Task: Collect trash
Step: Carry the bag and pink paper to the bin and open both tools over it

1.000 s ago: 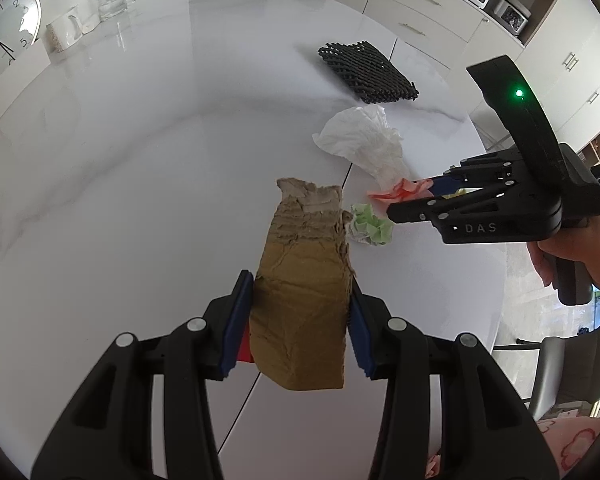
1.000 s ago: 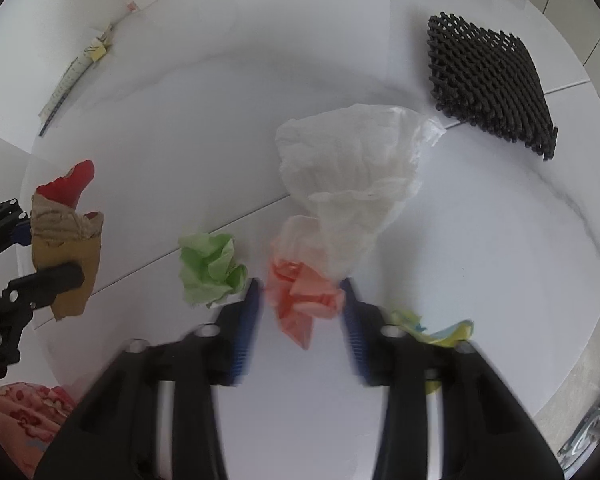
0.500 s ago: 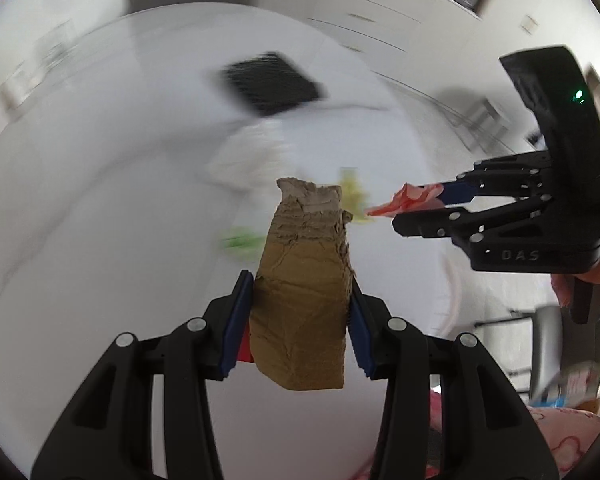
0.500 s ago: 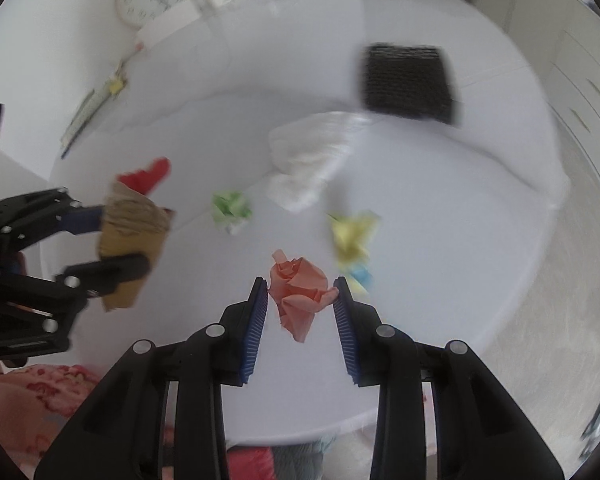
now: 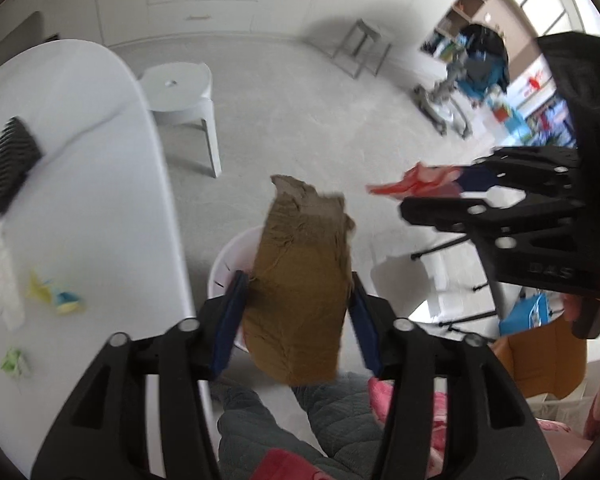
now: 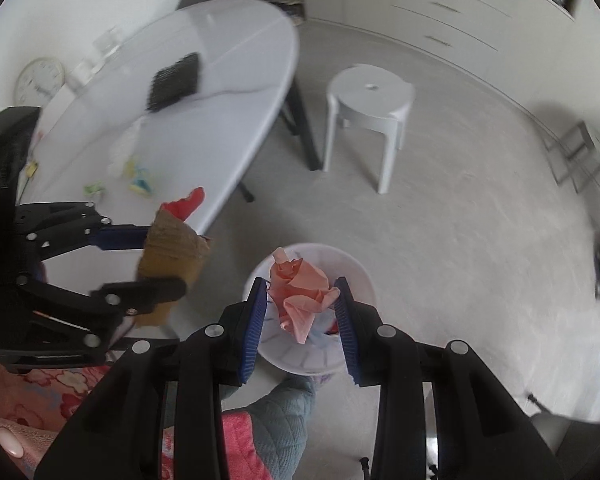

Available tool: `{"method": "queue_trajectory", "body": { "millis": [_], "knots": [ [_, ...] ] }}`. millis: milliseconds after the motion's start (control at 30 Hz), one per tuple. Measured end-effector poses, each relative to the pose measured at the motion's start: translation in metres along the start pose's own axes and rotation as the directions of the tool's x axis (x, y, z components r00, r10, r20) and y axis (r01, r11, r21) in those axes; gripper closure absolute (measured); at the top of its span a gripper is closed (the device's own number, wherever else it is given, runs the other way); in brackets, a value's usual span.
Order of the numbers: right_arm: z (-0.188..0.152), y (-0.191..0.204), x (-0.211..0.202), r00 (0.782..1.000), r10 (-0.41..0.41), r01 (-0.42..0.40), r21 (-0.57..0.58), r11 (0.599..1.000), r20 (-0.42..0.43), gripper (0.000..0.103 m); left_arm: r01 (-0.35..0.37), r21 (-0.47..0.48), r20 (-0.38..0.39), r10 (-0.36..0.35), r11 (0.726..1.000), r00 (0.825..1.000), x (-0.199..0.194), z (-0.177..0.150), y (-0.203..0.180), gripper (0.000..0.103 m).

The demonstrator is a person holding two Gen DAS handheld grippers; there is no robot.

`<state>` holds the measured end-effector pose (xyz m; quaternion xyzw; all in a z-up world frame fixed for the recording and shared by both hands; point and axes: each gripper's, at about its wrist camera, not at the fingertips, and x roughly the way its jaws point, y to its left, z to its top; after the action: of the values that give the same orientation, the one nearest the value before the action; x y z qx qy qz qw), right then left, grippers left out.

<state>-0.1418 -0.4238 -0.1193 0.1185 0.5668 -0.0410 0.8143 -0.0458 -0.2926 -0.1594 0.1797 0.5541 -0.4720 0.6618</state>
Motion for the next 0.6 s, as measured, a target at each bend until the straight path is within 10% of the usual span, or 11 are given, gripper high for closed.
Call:
{"method": "queue_trajectory", "body": {
  "millis": [267,600],
  "knots": [
    [-0.015,-0.022,0.007,1.0,0.029,-0.029,0.034,0.999,-0.004,0.067,-0.088,-0.008,-0.023,0.088,0.996,0.996,0.007,0.012,-0.019,0.015],
    [-0.014,-0.012,0.034,0.998,0.049,-0.048,0.013,0.999,-0.048,0.065,-0.192,-0.089,0.059,0.198,0.977,0.979,-0.038,0.003,0.007,0.008]
  ]
}}
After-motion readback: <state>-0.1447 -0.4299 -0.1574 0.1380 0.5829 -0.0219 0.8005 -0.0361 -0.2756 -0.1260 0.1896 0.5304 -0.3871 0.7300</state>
